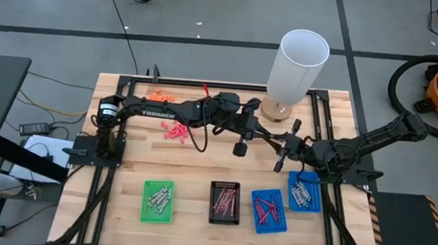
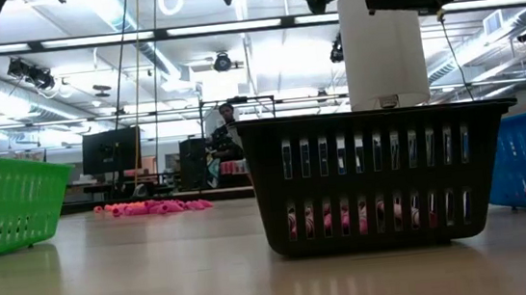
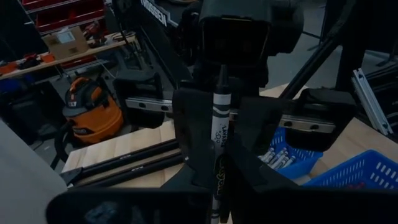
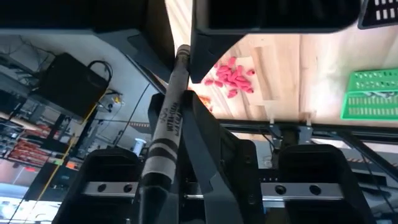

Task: Sort crayons
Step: Put the black crayon into the right blue bin

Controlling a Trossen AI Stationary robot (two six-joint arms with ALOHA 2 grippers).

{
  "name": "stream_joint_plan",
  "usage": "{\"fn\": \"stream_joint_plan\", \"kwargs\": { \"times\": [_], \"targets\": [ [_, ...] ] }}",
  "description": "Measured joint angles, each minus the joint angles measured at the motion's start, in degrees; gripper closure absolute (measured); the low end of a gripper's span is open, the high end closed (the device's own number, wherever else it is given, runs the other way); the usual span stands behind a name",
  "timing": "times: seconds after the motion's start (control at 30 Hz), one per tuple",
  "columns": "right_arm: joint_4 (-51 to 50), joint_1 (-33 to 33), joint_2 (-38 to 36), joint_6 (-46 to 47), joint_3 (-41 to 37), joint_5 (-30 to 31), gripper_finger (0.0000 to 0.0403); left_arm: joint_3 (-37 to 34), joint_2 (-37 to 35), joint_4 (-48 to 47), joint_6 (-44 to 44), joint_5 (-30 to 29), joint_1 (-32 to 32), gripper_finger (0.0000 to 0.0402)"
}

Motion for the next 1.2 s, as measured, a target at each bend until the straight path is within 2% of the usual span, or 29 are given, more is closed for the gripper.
{"fn": "stream_joint_plan", "kwargs": {
  "times": [0.07, 0.17, 0.4, 0.53, 0.7, 0.8, 1.03, 1.2],
  "targets": [
    [-0.23, 0.0, 0.0, 0.21, 0.0, -0.04, 0.0373, 0.0, -0.06, -0.53, 0.18, -0.01, 0.0, 0.0381],
    [-1.08, -0.02, 0.06, 1.02, 0.0, -0.15, 0.0373, 0.07, -0.09, -1.95, 1.27, -1.11, -0.01, 0.0366],
    [-4.21, 0.27, -0.07, 5.55, 0.07, -0.66, 0.0369, 0.07, -0.24, -7.81, 2.32, -4.14, 0.17, 0.0261],
    [-13.3, 0.35, -0.36, 14.04, 2.11, -3.21, 0.0367, 0.06, -1.51, -16.35, 4.53, -4.9, 0.17, 0.0222],
    [-30.4, 0.35, 0.18, 30.27, 6.71, -9.58, 0.0366, 0.03, -3.43, -24.86, 4.88, -7.58, -0.25, 0.0217],
    [-40.12, 0.31, 0.84, 41.44, 8.94, -15.63, 0.0366, 0.04, -3.88, -29.55, 4.73, -7.77, -0.76, 0.0225],
    [-55.1, 0.41, 2.64, 63.32, 9.79, -32.12, 0.0365, 0.02, -3.85, -37.86, 1.74, -12.36, -3.04, 0.0245],
    [-62.64, 1.91, 2.94, 74.45, 9.79, -39.78, 0.0364, 0.02, -3.85, -44.0, -1.56, -13.36, -3.15, 0.0246]
  ]
}}
